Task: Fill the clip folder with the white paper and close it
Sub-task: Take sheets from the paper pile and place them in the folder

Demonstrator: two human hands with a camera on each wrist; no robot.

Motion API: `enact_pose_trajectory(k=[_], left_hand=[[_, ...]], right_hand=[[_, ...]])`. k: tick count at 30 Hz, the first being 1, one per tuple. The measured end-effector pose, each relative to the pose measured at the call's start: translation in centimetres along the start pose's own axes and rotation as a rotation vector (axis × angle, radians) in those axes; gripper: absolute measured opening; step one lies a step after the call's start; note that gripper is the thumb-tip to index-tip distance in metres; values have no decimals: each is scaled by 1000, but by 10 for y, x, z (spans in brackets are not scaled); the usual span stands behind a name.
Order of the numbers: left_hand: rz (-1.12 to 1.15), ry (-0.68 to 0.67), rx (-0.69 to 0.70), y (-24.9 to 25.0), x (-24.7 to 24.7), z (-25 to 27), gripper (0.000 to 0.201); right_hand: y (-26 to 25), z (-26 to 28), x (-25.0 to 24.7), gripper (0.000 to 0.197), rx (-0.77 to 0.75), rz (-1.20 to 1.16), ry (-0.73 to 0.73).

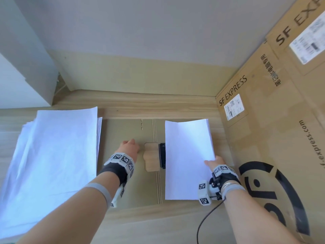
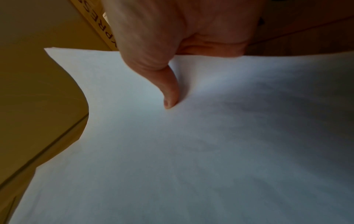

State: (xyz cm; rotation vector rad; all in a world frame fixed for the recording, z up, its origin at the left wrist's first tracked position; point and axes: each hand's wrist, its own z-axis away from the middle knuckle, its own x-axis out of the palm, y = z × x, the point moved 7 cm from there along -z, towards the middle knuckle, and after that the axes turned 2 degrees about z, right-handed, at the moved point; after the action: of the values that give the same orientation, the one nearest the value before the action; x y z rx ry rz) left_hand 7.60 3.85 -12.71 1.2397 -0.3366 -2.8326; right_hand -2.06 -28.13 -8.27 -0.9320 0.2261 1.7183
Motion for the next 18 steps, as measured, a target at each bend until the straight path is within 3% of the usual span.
enact_pose_trajectory(k=[6, 9, 14, 18], left_hand=[[219, 118, 162, 78, 5, 3, 46], [321, 105, 138, 91, 16, -2, 50], [397, 208, 58, 89, 14, -2, 49], [325, 195, -35, 88, 13, -8, 55]], right_hand=[[-9, -15, 2, 33, -30, 38, -15], [-11, -19, 3, 33, -45, 39, -22], [-5, -26, -8, 32, -45, 28, 12], [-1, -30, -10, 32, -37, 33, 20]])
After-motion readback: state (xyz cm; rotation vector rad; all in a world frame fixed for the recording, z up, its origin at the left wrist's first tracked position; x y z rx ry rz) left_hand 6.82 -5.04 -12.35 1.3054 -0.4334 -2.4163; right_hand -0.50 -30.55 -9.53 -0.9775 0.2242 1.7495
